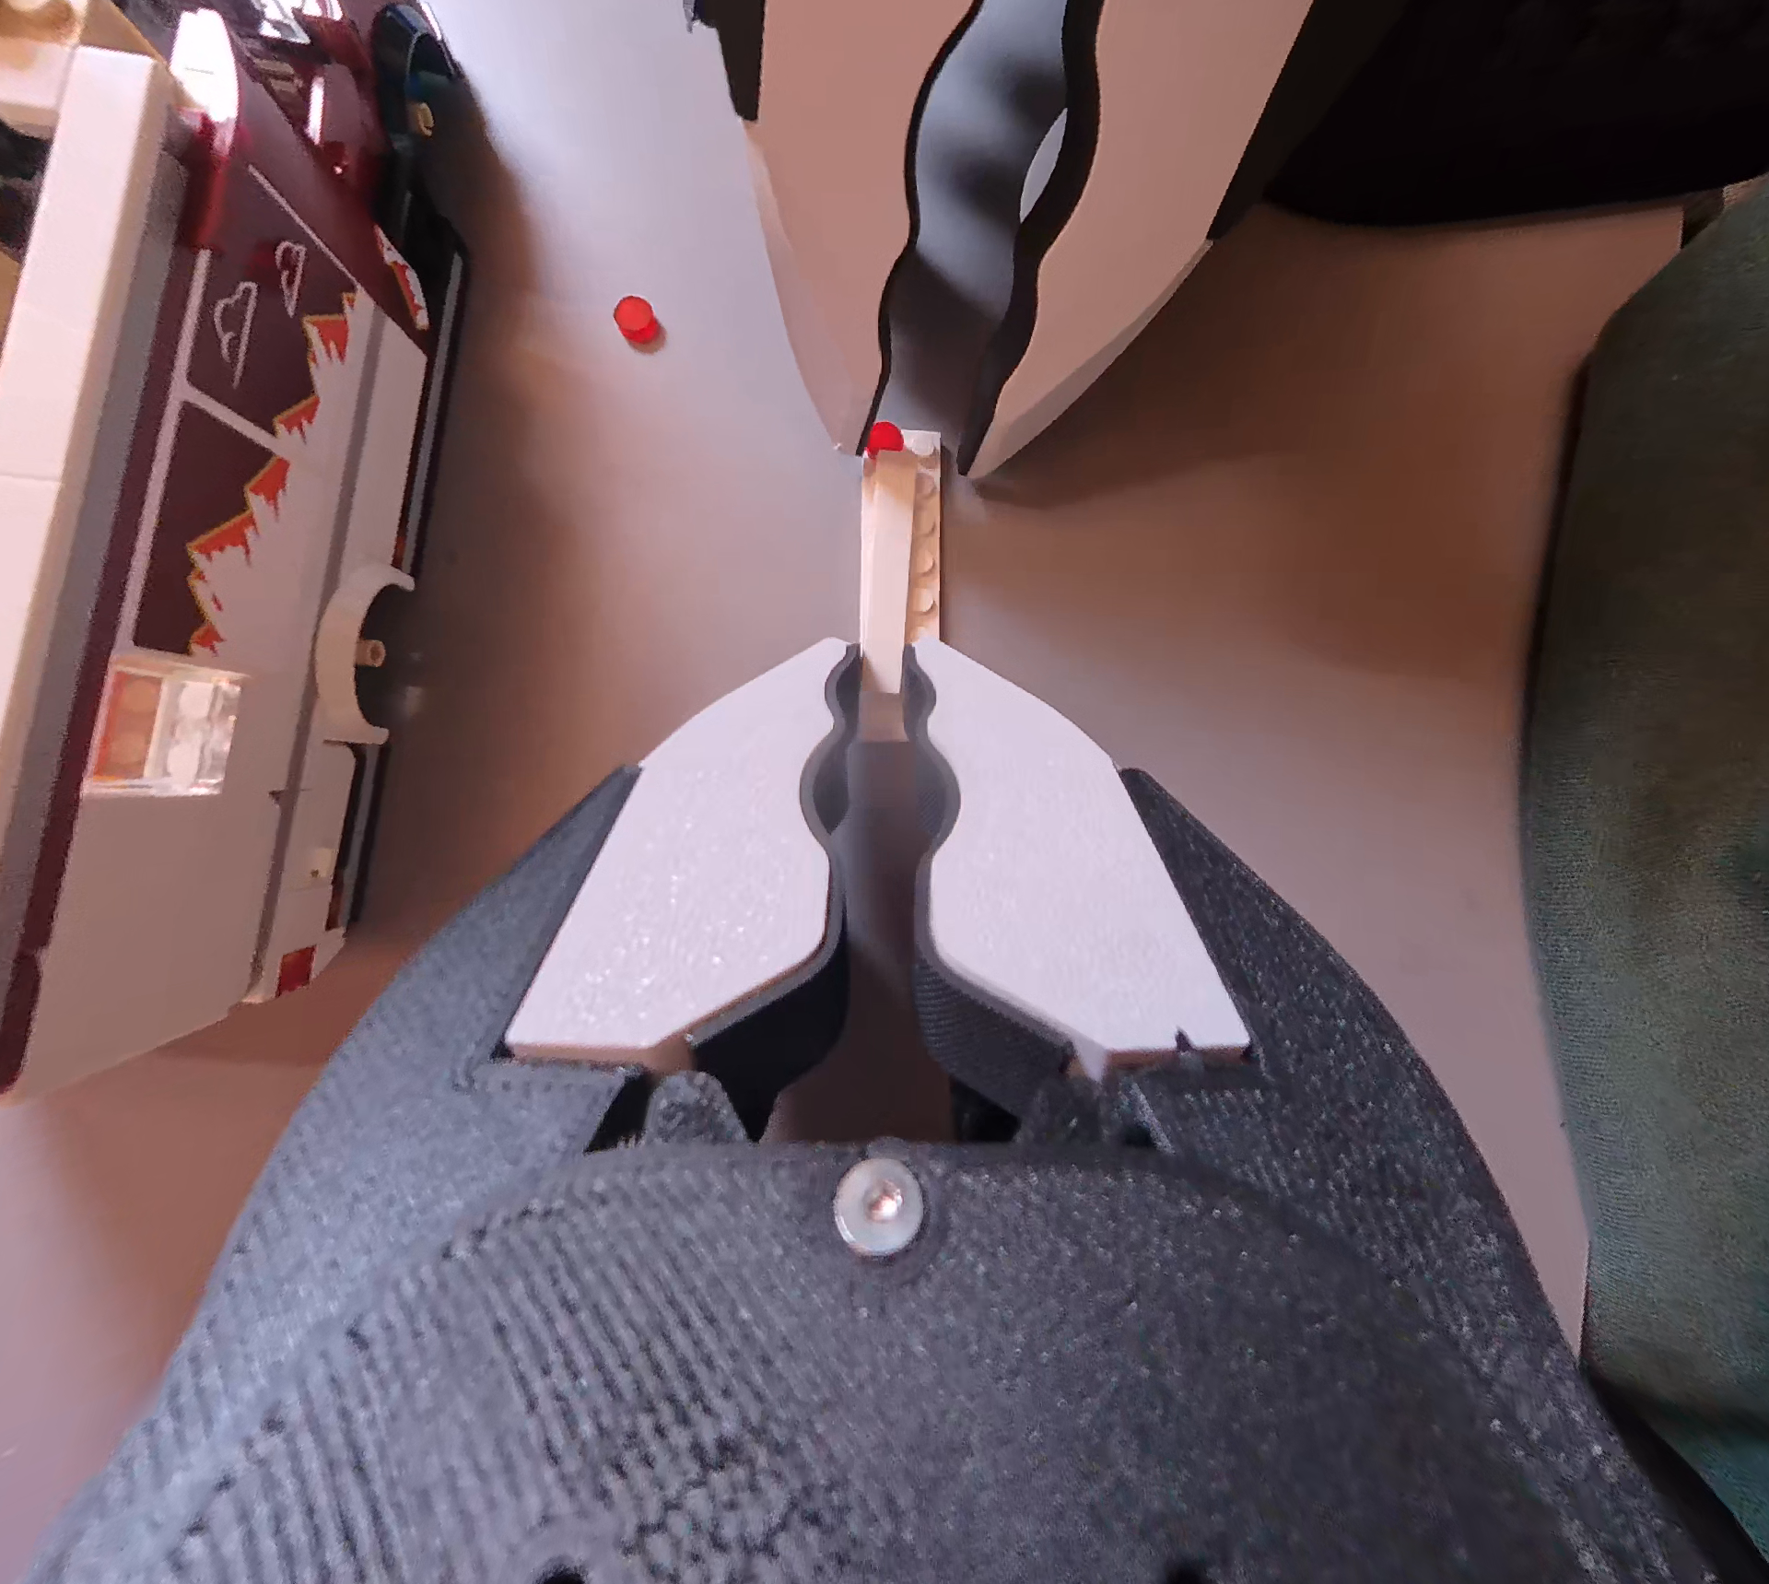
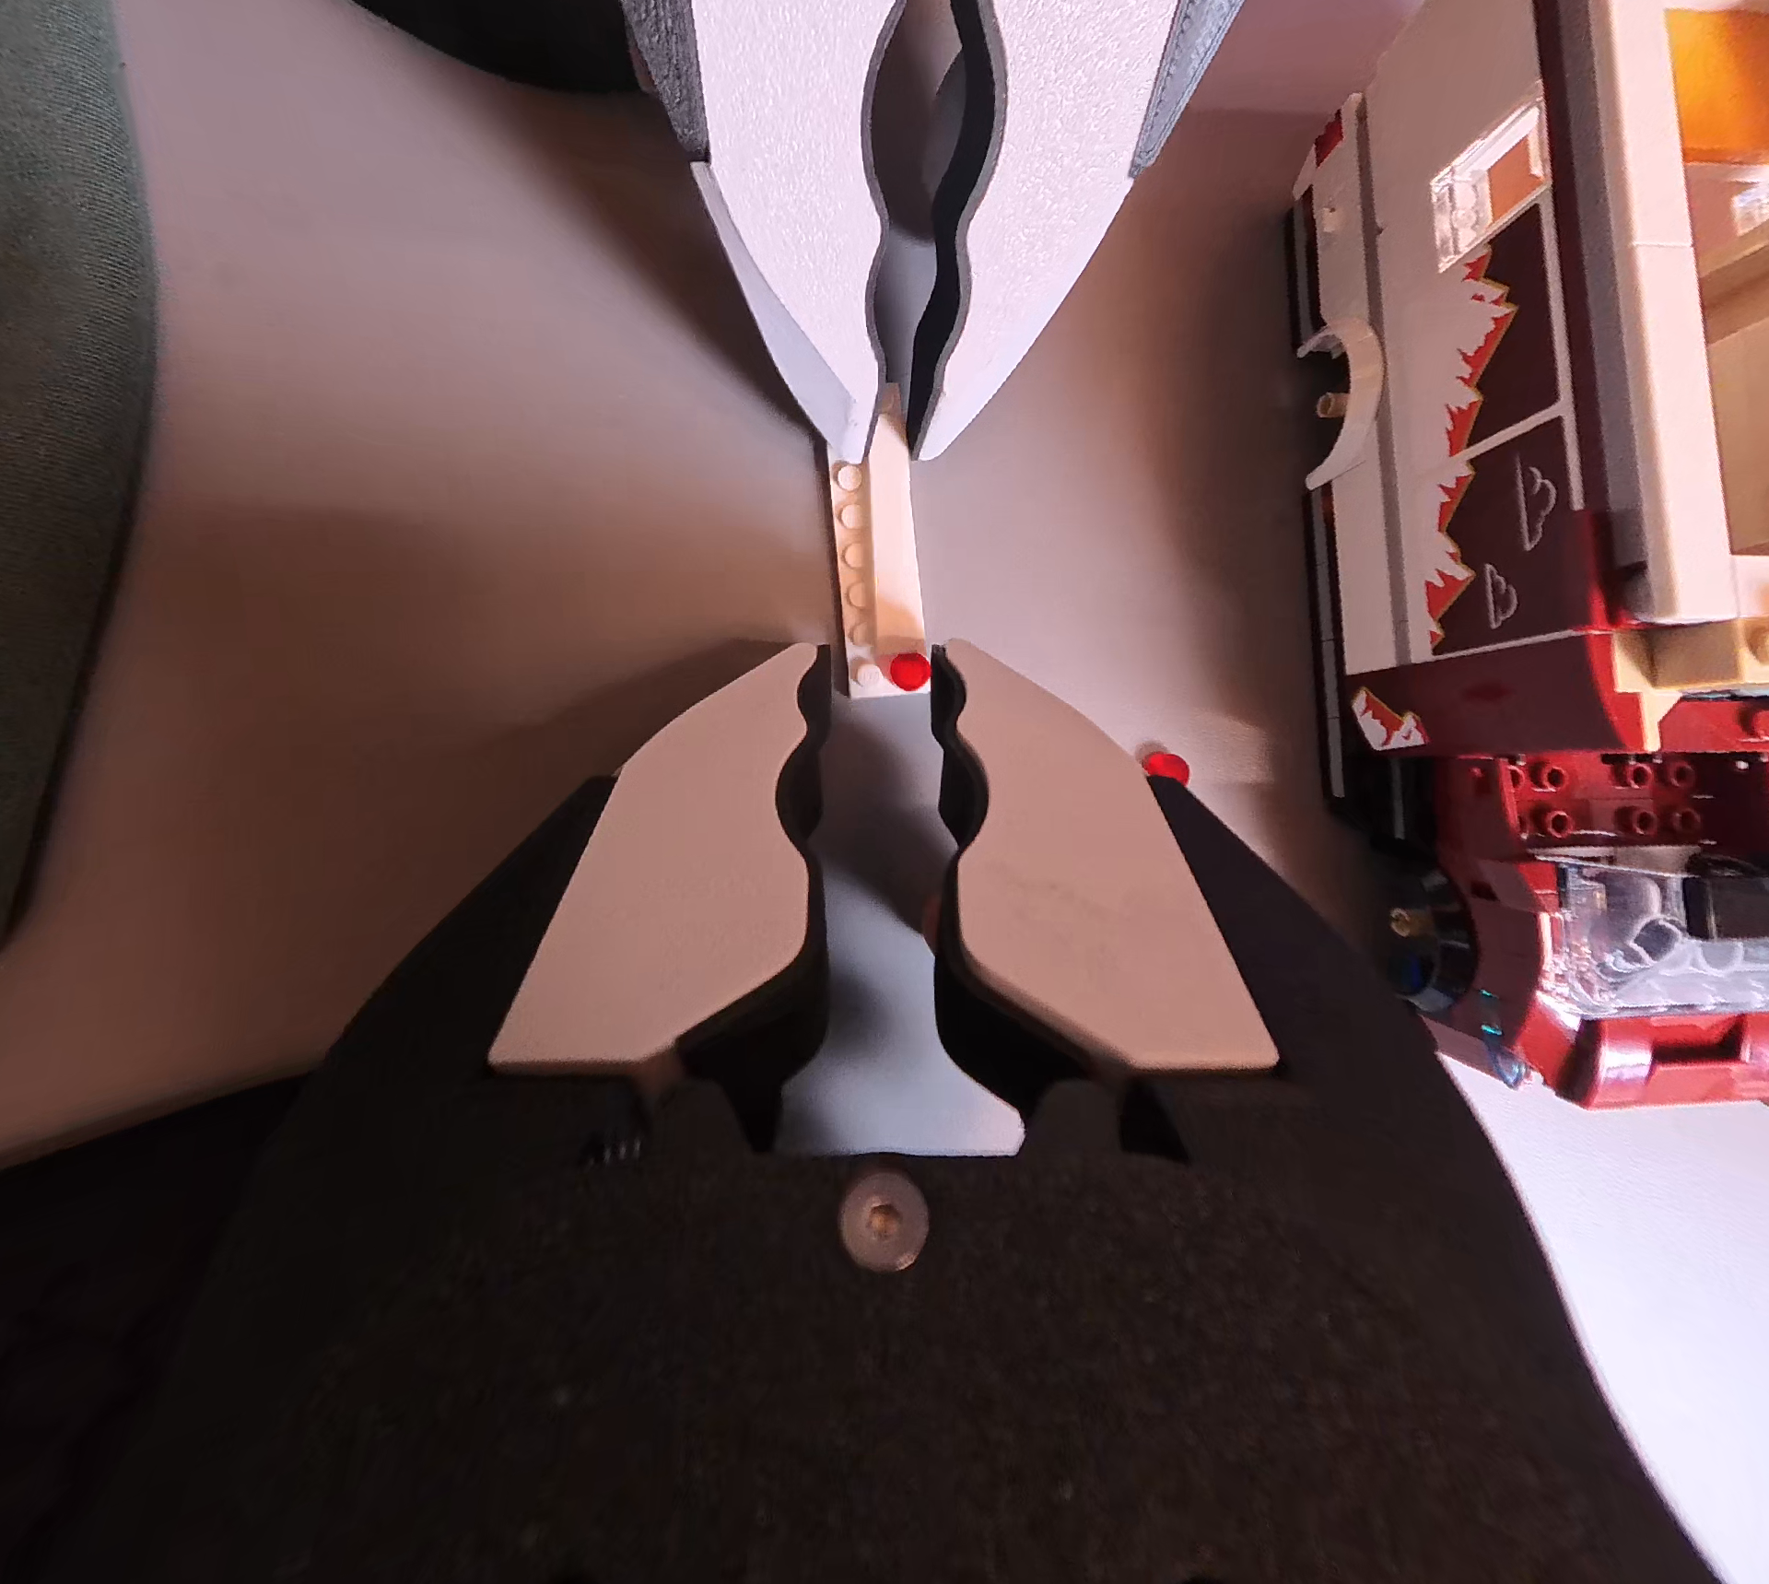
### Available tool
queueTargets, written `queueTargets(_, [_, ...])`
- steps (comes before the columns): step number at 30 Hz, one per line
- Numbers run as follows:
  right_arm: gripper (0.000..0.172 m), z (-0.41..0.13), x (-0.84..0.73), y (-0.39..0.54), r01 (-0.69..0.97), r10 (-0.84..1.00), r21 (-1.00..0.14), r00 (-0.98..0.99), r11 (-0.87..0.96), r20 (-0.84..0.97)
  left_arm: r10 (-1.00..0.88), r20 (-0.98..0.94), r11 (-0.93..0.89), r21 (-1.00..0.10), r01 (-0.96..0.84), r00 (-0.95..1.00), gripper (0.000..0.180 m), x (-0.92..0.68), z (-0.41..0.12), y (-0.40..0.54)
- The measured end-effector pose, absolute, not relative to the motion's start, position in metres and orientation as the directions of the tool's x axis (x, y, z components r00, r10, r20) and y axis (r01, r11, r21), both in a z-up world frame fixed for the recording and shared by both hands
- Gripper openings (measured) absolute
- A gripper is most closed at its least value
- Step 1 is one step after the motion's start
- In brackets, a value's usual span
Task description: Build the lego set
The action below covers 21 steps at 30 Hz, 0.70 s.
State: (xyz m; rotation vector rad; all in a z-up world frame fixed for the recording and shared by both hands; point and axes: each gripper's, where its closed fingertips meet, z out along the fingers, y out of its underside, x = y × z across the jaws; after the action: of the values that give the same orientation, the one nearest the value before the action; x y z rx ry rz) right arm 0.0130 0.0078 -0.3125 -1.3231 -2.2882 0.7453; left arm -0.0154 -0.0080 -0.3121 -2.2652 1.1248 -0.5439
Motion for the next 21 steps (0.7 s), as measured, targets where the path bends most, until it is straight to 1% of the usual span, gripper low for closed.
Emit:
queueTargets(10, [0.018, -0.3127, 0.0126, 0.0080, 0.669, 0.878, -0.619, -0.473, 0.411, 0.072, -0.803, 0.141, -0.525, -0.627, -0.576, 0.579, 0.008, -0.0161, -0.3122, -0.0087])
queueTargets(21, [0.019, -0.3134, 0.0130, 0.0074, 0.677, 0.878, -0.609, -0.474, 0.413, 0.068, -0.803, 0.142, -0.521, -0.637, -0.568, 0.578, 0.012, -0.0174, -0.3098, -0.0081])
